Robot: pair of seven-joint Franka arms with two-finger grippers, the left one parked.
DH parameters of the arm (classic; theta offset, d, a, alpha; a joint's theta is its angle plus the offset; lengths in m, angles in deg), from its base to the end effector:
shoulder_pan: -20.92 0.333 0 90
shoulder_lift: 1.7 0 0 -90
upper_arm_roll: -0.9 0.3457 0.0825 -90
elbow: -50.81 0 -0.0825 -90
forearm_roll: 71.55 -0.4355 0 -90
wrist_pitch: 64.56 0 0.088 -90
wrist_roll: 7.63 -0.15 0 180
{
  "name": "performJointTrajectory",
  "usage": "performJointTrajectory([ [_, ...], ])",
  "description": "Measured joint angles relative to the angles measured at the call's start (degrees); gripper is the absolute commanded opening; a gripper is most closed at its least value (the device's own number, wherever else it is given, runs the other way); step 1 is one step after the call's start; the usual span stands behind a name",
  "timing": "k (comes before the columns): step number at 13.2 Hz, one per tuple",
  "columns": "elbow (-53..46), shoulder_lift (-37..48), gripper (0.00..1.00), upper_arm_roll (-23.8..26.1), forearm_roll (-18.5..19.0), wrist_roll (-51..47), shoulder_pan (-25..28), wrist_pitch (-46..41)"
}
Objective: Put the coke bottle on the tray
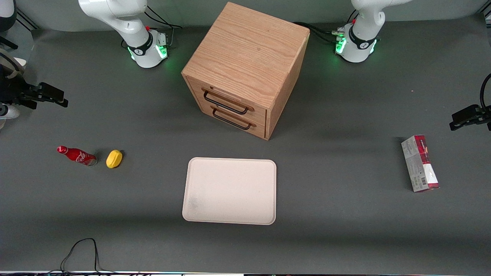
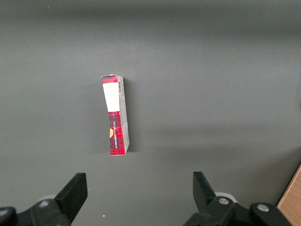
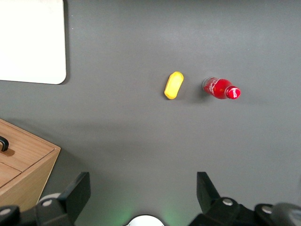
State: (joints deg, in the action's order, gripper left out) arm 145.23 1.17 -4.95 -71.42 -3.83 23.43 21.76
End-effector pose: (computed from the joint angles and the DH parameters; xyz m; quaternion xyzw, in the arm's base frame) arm 0.5756 -0.0352 0.5955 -0.9989 -0.0042 0.0456 0.0043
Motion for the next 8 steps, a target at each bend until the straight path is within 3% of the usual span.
performJointTrajectory([
  [8, -1.1, 0.0, 1.0, -0.4, 0.0, 0.0, 0.0, -1.1],
])
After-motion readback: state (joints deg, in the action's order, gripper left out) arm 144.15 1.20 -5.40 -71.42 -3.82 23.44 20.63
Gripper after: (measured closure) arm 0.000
